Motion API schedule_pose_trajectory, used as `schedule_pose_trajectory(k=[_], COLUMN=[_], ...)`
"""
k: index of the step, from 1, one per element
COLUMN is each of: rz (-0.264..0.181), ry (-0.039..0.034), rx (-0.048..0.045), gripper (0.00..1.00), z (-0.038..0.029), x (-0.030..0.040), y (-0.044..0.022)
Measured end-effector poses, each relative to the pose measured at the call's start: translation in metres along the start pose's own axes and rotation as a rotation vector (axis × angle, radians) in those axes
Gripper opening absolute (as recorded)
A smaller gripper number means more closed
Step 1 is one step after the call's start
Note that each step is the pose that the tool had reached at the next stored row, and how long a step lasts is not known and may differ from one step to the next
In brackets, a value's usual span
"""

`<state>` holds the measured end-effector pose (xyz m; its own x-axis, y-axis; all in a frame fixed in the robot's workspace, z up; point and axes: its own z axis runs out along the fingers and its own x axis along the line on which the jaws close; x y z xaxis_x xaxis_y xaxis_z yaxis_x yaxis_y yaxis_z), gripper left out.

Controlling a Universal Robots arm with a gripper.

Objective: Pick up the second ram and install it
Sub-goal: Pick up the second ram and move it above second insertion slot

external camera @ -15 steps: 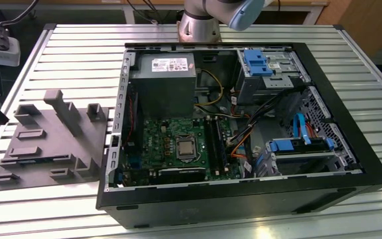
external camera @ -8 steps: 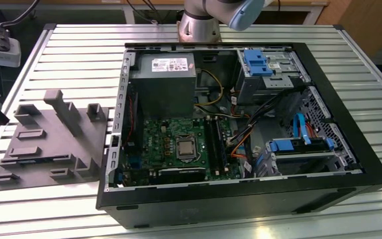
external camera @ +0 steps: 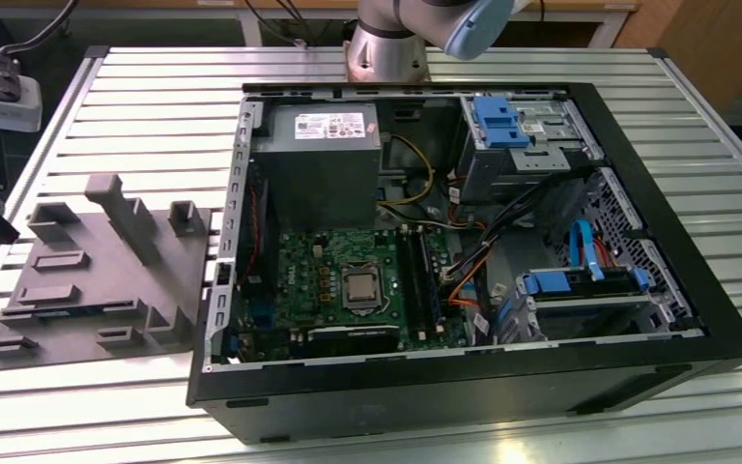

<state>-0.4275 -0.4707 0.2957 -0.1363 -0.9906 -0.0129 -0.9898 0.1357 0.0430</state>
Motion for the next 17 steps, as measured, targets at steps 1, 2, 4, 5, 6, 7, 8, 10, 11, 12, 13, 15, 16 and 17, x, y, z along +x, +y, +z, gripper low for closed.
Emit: schedule_pose_trajectory(k=[1,2,4,5,6,7,8,10,11,12,13,15,16,17], rz=[0.0,0.0,0.0,0.0,0.0,0.0,0.0,0.0,0.0,0.0,0.0,0.0,0.0,0.0], ry=[-0.0001,-0.0001,0.0,-0.0001,-0.0001,-0.0001,0.0,-0.0001,-0.0001,-0.0001,-0.0001,0.0,-0.0001,-0.0001], rx=[0.0001,0.0001,0.0,0.0,0.0,0.0001,0.0,0.0001,0.0001,0.0001,0.0001,0.0001,0.0001,0.0001], gripper=[0.11,0.11,0.11,0.11,0.11,0.11,0.11,0.11,0.11,0.11,0.11,0.11,0.11,0.11], z=[0.0003,0.0004,0.0058,0.0059,0.006,0.0062,0.0063,0.0067,0.0069,0.0069,0.0071,0.0076,0.0081,0.0082], x=[0.0,0.0,0.0001,0.0001,0.0001,0.0001,0.0001,0.0001,0.0001,0.0001,0.0001,0.0001,0.0001,0.0001], y=[0.0,0.0,-0.0003,-0.0003,-0.0003,-0.0003,-0.0003,-0.0003,-0.0003,-0.0003,-0.0003,-0.0003,-0.0004,-0.0003])
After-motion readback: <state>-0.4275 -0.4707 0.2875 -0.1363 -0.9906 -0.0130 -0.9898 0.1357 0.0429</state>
